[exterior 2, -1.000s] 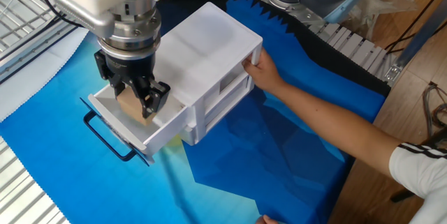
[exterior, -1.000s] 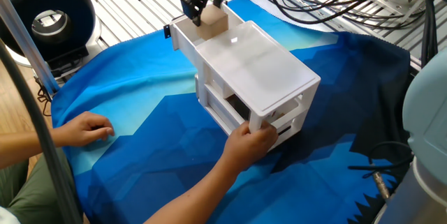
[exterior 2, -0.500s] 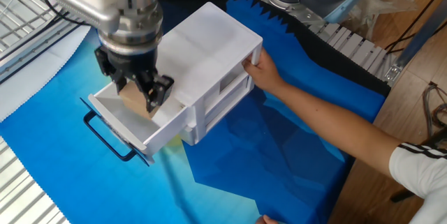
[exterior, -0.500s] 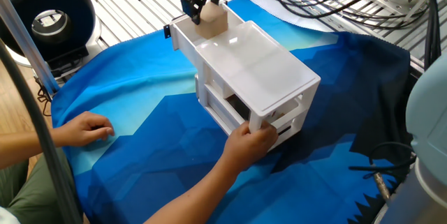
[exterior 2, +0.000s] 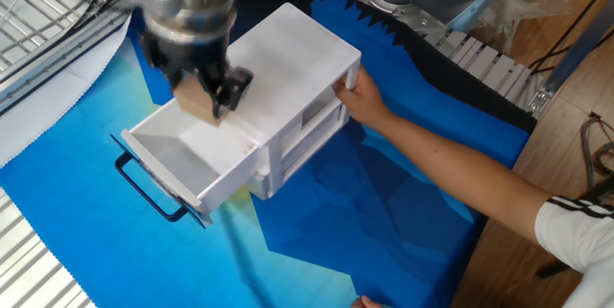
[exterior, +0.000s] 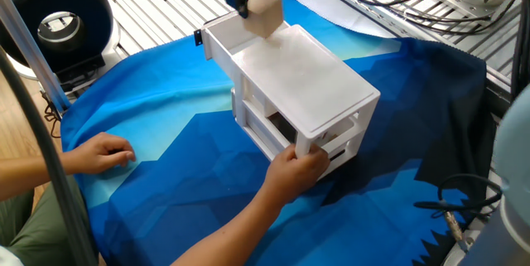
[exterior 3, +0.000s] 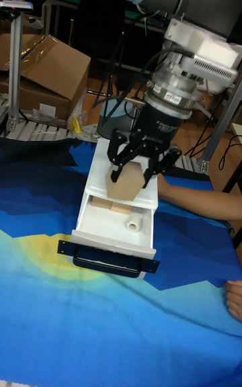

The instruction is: Take something out of a drawer

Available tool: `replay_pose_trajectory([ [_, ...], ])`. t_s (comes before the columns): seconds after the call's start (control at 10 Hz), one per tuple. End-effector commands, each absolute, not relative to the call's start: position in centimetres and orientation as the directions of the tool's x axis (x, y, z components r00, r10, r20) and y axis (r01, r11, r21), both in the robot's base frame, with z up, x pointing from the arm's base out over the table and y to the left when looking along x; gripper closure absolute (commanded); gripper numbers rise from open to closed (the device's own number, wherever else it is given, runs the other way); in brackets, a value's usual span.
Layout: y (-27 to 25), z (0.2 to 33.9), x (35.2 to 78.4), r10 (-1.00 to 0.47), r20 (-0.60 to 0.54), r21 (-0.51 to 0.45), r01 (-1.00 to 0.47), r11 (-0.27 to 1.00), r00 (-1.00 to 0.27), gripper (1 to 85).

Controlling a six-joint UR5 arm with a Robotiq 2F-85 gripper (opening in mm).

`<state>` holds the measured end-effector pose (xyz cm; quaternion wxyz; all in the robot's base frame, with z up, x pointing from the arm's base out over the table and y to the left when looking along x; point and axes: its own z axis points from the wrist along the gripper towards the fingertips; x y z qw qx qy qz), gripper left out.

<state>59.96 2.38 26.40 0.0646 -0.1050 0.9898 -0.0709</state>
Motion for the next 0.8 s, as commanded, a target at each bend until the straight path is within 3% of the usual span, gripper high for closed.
replay_pose_trajectory([
  [0.0, 5.4, 28.0, 61.7, -0.254, -0.213, -0.094, -0.239, 0.966, -0.943, 84.7],
  [0.4, 6.7, 28.3, 62.9, -0.249, -0.270, -0.060, -0.242, 0.968, -0.930, 84.7],
  [0.7, 5.6, 28.9, 59.4, -0.232, -0.165, -0.068, -0.224, 0.972, -0.959, 84.7],
])
